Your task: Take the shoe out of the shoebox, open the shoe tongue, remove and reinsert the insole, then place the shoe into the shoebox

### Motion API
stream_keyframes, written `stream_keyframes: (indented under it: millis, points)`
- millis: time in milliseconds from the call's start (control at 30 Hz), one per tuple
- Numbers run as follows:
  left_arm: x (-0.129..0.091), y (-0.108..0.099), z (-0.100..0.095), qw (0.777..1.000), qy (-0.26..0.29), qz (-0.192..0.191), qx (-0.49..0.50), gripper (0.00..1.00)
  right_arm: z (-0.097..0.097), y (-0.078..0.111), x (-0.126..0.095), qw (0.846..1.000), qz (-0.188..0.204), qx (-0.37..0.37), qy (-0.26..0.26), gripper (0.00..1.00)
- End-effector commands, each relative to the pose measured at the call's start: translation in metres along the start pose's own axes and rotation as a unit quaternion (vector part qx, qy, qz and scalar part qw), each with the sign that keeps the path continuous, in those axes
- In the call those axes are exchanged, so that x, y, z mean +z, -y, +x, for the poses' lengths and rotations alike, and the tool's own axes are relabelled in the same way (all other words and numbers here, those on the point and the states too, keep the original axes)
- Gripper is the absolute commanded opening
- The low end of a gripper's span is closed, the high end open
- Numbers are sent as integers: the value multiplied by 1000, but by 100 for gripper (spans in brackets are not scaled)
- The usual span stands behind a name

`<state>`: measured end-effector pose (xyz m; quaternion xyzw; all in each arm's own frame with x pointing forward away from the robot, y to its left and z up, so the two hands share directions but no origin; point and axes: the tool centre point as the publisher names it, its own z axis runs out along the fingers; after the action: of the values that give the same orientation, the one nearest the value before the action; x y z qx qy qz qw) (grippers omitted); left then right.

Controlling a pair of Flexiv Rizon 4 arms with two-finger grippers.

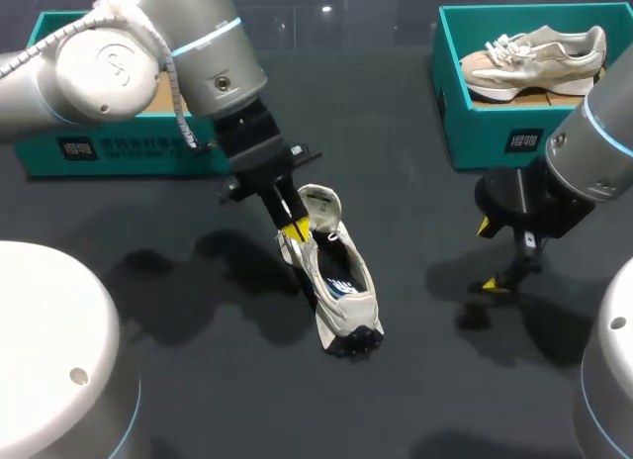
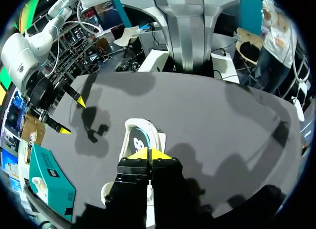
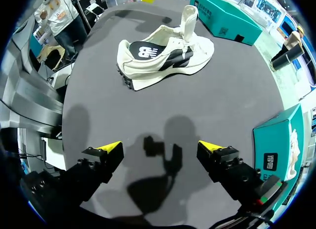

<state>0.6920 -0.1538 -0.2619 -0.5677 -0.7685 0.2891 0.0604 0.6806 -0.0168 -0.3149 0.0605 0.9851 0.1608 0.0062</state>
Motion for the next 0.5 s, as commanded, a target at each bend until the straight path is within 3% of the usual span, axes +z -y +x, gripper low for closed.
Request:
stream_keyframes:
  millis: [33, 233, 267, 500]
  points:
    - [22, -6, -16, 994, -110, -17, 5, 0, 1, 0, 0, 1000, 1, 0, 1, 100]
    - [63, -6, -26, 984, -177, -33, 22, 0, 1, 0, 0, 1000, 1, 0, 1, 100]
    - [64, -5, -29, 981, -186, -48, 22, 0, 1, 0, 0, 1000, 1, 0, 1, 100]
    - [64, -5, -29, 981, -186, -48, 22, 0, 1, 0, 0, 1000, 1, 0, 1, 100]
